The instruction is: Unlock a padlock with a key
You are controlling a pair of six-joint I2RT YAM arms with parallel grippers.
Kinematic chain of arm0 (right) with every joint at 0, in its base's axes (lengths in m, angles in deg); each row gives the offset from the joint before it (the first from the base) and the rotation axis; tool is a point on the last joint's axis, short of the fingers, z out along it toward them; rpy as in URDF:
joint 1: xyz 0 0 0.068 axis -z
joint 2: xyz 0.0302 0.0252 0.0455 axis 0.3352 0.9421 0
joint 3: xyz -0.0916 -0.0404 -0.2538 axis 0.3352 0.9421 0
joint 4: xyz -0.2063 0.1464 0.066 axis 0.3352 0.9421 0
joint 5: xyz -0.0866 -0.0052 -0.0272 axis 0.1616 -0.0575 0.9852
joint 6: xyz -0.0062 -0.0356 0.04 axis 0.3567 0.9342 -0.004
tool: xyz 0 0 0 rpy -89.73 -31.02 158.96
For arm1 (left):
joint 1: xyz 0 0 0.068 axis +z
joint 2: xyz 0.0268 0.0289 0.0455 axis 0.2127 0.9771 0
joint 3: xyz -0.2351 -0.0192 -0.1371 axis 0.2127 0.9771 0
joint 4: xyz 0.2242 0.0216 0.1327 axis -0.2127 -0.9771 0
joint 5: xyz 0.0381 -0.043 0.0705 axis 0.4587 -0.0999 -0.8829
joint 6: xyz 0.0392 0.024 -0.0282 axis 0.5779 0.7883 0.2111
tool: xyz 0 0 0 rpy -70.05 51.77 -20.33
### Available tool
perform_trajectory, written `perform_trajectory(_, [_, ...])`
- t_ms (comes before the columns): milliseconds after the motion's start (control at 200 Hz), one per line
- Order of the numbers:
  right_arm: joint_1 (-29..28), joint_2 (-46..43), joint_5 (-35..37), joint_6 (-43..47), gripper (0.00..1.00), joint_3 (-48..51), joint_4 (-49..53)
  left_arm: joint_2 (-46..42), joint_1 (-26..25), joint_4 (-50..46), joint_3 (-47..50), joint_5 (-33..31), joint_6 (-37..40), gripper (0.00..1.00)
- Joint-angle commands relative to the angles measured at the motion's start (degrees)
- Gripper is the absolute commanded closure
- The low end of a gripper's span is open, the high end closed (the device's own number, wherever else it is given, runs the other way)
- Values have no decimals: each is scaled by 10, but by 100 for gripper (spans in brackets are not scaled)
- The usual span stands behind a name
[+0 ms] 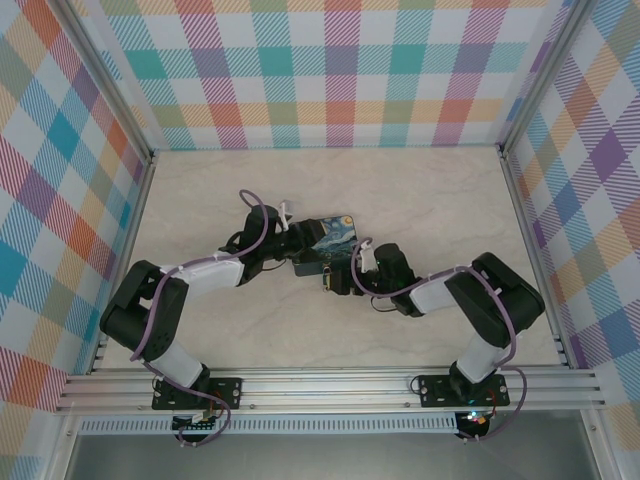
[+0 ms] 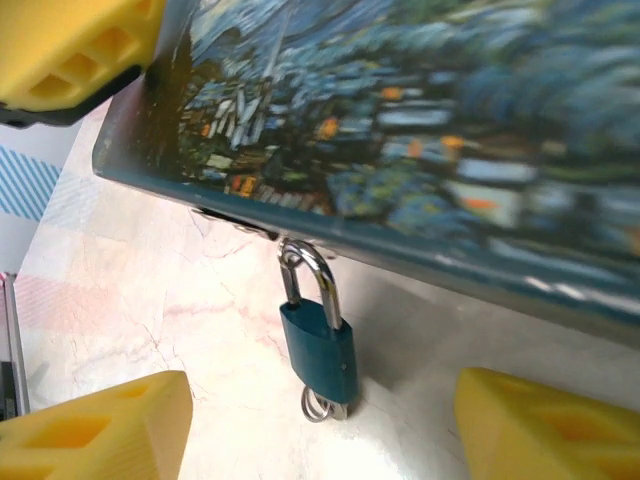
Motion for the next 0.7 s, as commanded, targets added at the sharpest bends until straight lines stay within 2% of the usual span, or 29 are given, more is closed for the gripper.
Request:
perform_trajectory(0, [25, -3, -3, 0, 27, 5, -15, -6, -8, -17, -8, -8, 3, 30])
perform_trajectory(205, [71, 43, -44, -8, 27, -48, -57, -26, -6, -61, -27, -22, 28, 27])
perform_trajectory(440, [104, 82, -76, 14, 26, -141, -32, -16, 0, -70, -36, -28, 32, 26])
perform_trajectory(695, [101, 33, -82, -22, 28, -59, -51, 8, 2, -61, -47, -21, 32, 26])
